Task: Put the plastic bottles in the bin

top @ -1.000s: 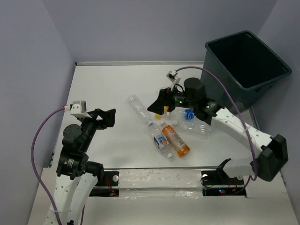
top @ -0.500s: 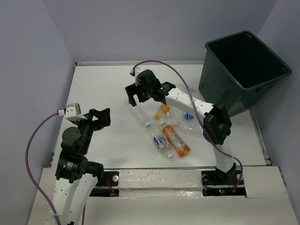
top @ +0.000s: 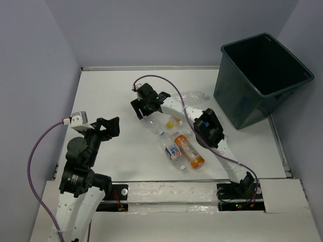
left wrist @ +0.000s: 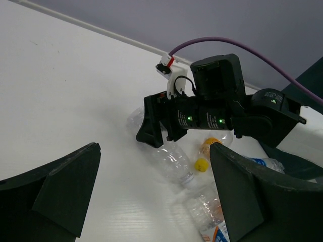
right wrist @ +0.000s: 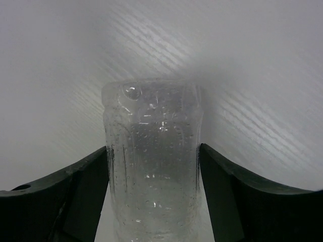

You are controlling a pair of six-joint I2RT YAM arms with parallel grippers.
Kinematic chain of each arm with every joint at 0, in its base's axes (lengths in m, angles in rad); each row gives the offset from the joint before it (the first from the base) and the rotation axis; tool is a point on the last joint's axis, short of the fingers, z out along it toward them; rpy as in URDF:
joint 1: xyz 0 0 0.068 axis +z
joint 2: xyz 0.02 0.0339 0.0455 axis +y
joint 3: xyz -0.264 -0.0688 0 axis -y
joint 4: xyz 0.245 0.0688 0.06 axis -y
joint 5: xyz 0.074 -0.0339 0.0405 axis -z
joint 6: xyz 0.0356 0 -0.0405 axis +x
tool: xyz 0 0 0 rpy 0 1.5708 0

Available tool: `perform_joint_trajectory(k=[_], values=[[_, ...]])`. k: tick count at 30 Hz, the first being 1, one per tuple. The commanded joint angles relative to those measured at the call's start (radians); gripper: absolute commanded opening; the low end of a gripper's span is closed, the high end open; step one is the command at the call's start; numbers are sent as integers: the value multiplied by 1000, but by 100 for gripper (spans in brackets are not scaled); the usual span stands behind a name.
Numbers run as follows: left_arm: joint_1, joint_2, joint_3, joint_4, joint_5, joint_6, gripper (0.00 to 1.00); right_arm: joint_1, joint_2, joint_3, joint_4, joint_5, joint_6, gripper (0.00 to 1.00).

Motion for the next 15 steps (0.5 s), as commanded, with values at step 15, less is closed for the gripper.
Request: perform_joint_trajectory(k=[15], values=[[-26,156,-29,115,538,-194,99,-177,-494,174,208,251,-47,39]])
